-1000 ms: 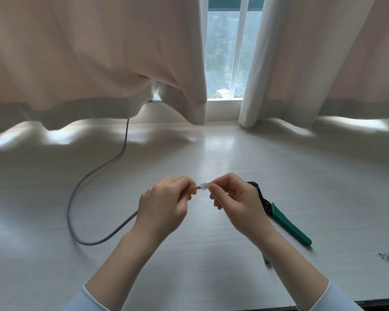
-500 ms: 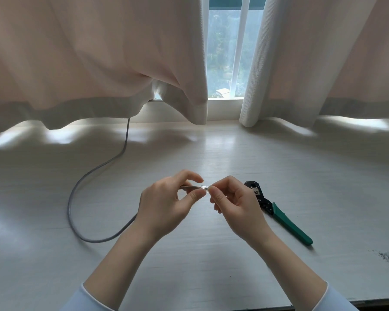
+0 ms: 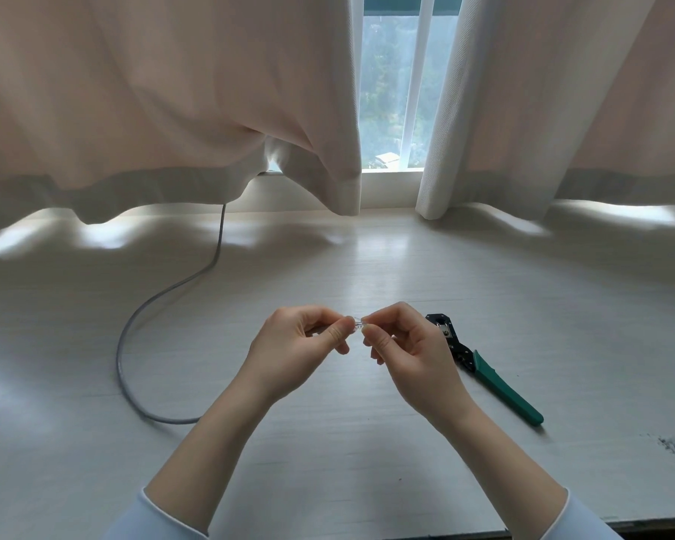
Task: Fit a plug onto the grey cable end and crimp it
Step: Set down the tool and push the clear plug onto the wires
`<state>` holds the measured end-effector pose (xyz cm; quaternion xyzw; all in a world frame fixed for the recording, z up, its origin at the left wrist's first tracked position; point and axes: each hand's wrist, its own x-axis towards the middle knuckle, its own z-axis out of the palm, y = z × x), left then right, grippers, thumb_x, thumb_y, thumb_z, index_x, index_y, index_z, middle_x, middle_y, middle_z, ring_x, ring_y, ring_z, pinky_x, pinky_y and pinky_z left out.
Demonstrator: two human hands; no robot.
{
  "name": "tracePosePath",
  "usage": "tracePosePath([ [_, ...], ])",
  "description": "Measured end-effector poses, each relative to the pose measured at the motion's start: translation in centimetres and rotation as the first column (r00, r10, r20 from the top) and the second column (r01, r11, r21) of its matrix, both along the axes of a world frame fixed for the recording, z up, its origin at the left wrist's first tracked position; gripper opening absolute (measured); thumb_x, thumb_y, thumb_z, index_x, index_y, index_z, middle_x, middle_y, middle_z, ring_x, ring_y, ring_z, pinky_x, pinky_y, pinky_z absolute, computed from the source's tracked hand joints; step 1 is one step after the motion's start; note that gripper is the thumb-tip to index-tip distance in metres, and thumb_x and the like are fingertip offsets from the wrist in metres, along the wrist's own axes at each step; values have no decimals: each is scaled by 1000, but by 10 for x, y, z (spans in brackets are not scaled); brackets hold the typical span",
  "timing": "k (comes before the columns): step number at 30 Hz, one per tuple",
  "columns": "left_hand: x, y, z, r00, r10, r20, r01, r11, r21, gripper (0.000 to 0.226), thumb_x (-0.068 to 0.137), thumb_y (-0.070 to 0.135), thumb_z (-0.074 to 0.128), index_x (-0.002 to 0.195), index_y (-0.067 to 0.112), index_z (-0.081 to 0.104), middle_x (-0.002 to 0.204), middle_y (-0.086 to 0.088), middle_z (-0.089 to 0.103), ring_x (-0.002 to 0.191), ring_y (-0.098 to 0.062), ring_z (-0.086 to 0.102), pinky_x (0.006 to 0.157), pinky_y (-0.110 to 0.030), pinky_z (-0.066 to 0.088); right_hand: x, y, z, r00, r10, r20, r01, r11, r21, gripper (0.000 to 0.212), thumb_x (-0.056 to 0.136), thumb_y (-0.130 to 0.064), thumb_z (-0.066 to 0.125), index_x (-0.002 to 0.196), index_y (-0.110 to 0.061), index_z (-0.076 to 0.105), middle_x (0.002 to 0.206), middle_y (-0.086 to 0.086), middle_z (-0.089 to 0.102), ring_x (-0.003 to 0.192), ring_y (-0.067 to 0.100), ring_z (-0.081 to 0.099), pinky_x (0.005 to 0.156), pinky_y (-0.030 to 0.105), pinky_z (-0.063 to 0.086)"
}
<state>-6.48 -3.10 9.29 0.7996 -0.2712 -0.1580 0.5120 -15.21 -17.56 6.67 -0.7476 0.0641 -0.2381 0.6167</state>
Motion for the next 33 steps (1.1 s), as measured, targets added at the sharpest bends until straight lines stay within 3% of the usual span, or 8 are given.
tracePosePath([
  [2,0,0,1,998,-20,-61,18,999,-34,19,84,44,67,79,27,75,69,7,74,77,-25,66,75,-46,51,0,-1,1,1000,0,3,0,1000,0,18,88,-3,64,81,-19,64,70,-14,67,62,8,59,59,19,47],
  [7,0,-2,3,988,-40,-149,30,997,-70,16,86,34,69,80,21,76,66,7,72,71,-5,62,70,-23,45,-1,-1,1,1000,2,16,-2,1000,19,18,88,-4,65,81,-21,65,70,-12,68,62,11,60,60,21,49],
  [12,0,-3,0,988,-33,-148,20,996,-86,15,87,32,68,80,20,75,65,9,71,69,-10,58,67,-26,43,-1,-5,1,1000,-3,-16,3,1000,-4,15,87,-6,66,84,-21,66,76,-8,68,67,12,61,62,25,50],
  [15,0,-3,-3,990,-25,-136,12,995,-96,16,87,33,67,79,21,74,66,9,72,67,-16,53,63,-26,40,-4,-10,-1,995,-31,-92,24,997,-78,10,87,-24,68,97,-25,65,84,-7,67,75,9,61,68,28,51],
  [17,0,-2,-5,992,-9,-128,-2,996,-92,16,87,35,67,79,22,73,67,10,72,65,-15,51,57,-20,38,-9,-18,-6,981,-121,-154,95,982,-164,29,83,-45,62,105,-26,62,90,-9,63,80,7,58,70,18,46],
  [22,3,-1,-7,994,19,-112,-29,996,-86,16,86,38,67,78,25,73,68,12,72,65,-14,50,57,-22,38,-30,-51,-29,744,-541,-391,151,707,-691,85,70,-79,28,120,-14,49,117,5,48,111,26,40,91,39,36],
  [26,4,0,-8,995,29,-98,-36,996,-78,17,85,40,67,79,25,73,69,12,73,66,-12,53,60,-27,38,-49,-70,-50,543,-635,-549,109,702,-703,103,58,-91,29,130,-18,36,124,5,30,118,29,29,96,48,33],
  [33,4,2,-8,994,67,-85,-71,996,-56,16,87,38,67,77,27,72,68,13,73,60,-9,50,56,-24,37,-62,-74,-63,410,-640,-649,25,720,-694,100,56,-89,48,128,-22,33,119,4,29,115,28,28,98,46,32],
])
